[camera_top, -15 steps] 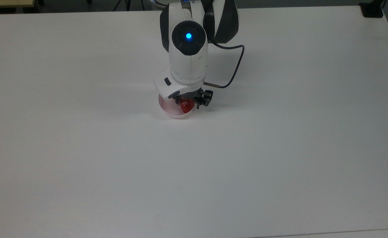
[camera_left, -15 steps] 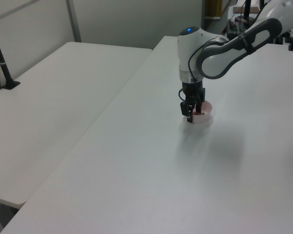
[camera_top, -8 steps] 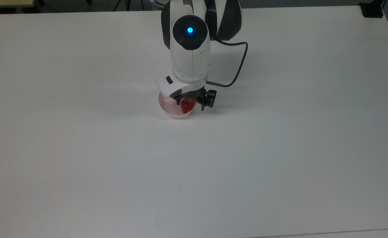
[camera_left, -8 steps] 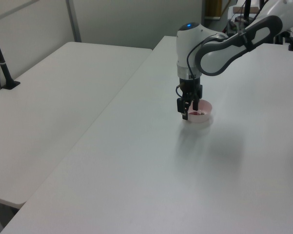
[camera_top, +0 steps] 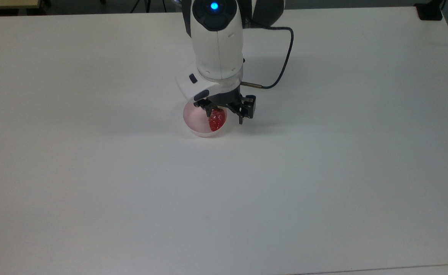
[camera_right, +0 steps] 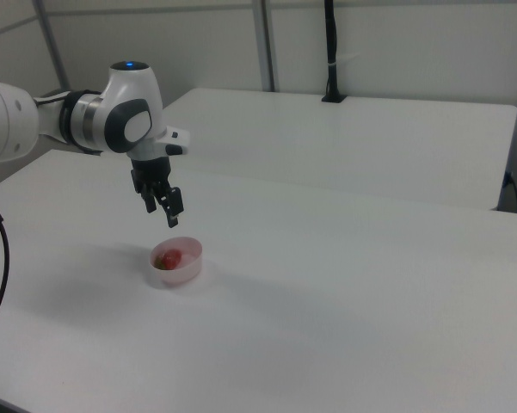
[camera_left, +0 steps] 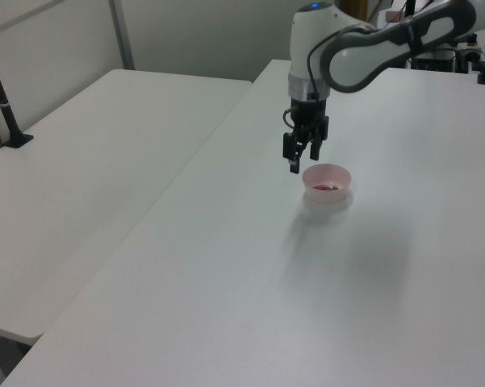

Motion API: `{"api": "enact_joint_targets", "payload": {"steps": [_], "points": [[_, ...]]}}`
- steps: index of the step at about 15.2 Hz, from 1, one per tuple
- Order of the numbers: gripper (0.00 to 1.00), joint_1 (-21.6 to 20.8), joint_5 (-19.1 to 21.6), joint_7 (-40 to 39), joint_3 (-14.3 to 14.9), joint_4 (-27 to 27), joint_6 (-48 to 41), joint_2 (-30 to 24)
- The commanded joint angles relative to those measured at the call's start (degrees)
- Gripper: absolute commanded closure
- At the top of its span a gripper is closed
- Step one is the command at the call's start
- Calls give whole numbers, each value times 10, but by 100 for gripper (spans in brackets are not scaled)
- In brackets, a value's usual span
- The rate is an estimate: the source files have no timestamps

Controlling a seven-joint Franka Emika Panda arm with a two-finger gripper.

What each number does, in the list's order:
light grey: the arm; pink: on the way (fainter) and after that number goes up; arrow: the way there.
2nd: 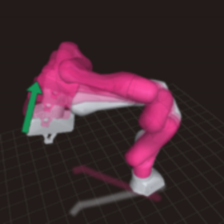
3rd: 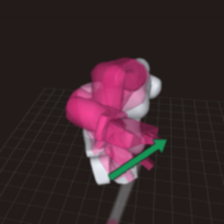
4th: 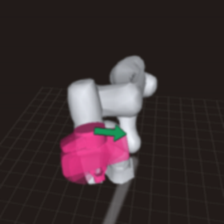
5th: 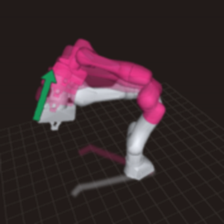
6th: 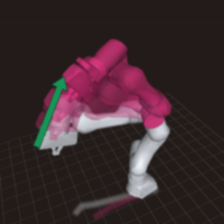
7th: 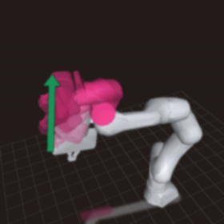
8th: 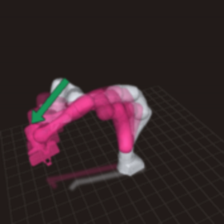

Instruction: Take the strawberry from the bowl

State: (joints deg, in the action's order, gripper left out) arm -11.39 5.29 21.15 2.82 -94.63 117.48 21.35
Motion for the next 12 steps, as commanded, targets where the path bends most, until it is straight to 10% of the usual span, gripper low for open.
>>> {"api": "enact_joint_targets", "payload": {"steps": [1, 12], "points": [[16, 17, 24, -34, 12, -19, -36, -16], [23, 14, 24, -73, 14, -80, 20, 12]]}}
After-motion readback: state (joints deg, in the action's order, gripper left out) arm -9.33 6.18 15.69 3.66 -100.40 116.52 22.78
